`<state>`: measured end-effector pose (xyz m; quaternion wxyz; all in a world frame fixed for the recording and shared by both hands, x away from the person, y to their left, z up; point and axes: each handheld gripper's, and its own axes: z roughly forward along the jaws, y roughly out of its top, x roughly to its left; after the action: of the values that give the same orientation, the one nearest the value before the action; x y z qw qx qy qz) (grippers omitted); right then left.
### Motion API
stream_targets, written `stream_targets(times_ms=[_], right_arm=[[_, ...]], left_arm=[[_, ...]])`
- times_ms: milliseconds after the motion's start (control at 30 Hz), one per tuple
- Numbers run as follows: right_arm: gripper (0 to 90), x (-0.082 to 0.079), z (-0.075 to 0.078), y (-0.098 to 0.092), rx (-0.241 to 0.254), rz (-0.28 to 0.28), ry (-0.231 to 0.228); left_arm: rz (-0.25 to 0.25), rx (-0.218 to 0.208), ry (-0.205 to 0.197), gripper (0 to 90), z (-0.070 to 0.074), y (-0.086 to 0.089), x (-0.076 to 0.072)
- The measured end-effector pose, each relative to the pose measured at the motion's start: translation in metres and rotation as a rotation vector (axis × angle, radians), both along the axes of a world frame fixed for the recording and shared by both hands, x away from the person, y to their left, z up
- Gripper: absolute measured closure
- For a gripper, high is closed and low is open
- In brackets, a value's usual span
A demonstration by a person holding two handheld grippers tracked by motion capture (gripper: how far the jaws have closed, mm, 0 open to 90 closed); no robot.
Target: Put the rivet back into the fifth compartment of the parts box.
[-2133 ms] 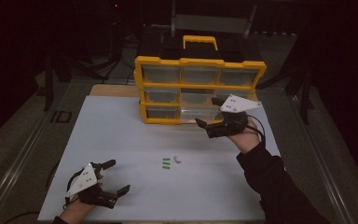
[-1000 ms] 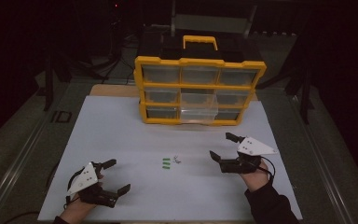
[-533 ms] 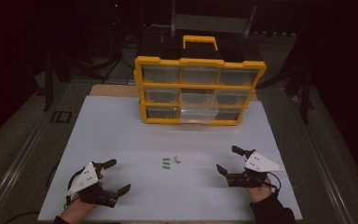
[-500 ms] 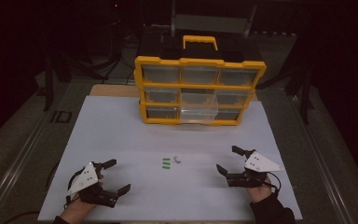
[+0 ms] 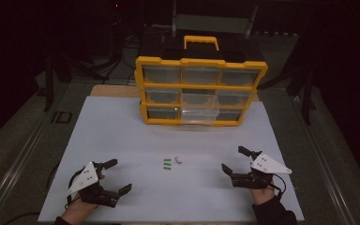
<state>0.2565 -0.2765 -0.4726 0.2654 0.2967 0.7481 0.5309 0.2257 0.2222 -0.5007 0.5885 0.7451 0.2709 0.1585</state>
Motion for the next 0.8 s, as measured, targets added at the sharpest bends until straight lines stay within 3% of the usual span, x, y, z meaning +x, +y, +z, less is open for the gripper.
stream_targets(times_ms=[200, 400, 633, 800], right_arm=[[11.2, -0.001, 0.001, 0.001, 0.004, 0.016, 0.007], [11.2, -0.002, 0.004, 0.002, 0.004, 0.017, -0.006], [11.2, -0.003, 0.005, 0.003, 0.007, 0.023, -0.013], [11.2, -0.003, 0.005, 0.004, 0.006, 0.027, -0.010]], left_arm=[[-0.023, -0.003, 0.010, 0.0, 0.013, -0.004, 0.004], [-0.090, 0.005, 0.030, 0.0, 0.031, -0.012, 0.014], [-0.143, -0.005, 0.012, 0.0, 0.053, -0.023, 0.026], [-0.227, 0.004, 0.004, 0.0, 0.075, -0.041, 0.044]])
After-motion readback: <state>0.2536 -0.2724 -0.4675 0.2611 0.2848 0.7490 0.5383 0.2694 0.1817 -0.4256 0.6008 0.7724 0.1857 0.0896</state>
